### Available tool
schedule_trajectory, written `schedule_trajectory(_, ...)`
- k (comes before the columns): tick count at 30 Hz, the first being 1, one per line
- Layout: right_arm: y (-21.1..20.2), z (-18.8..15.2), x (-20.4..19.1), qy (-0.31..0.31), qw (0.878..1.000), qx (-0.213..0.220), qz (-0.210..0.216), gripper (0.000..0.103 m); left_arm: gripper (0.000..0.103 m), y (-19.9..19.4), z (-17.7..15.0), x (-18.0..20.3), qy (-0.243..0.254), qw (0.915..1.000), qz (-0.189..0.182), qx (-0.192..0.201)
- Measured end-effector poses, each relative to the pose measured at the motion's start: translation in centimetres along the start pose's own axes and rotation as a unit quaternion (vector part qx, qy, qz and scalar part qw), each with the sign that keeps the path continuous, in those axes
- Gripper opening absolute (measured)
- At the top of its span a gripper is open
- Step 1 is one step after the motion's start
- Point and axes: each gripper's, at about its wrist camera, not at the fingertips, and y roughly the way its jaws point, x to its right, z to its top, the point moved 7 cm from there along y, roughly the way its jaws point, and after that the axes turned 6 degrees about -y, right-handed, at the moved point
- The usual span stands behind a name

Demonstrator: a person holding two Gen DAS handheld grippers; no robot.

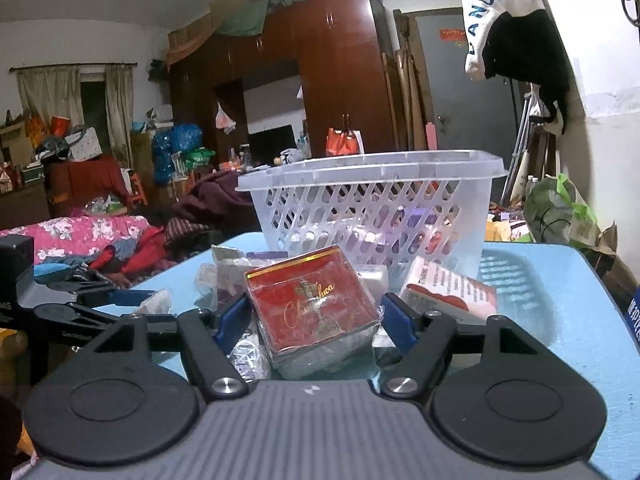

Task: Organize objects
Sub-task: 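Grasp the clear bag with the left tool while the right grasps the red gold-lettered box, then lower both items into the basket and open both tools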

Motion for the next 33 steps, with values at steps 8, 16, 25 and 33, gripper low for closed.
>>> schedule_trajectory(8, -0.4, 0.3, 0.3, 0.002, 1.0, 0.008, -0.011, 0.074, 0.08, -0.1, 0.6, 0.1, -0.015, 0.9997, -0.008, 0.016)
schedule_trajectory(16, -1.1, 0.9, 0.7, 0.008, 1.0, 0.02, -0.015, 0.073, 0.08, -0.6, 2.1, 0.7, -0.03, 0.9985, -0.023, 0.04)
schedule_trajectory(25, 1.6, 11.0, 2.8, -0.06, 0.992, 0.067, -0.087, 0.073, 0.08, 2.8, 16.0, 3.6, -0.037, 0.9917, -0.093, 0.08)
schedule_trajectory(33, 8.4, 13.8, 6.2, -0.05, 0.993, 0.011, -0.104, 0.074, 0.086, 12.4, 19.4, 4.3, -0.051, 0.9981, -0.031, 0.018)
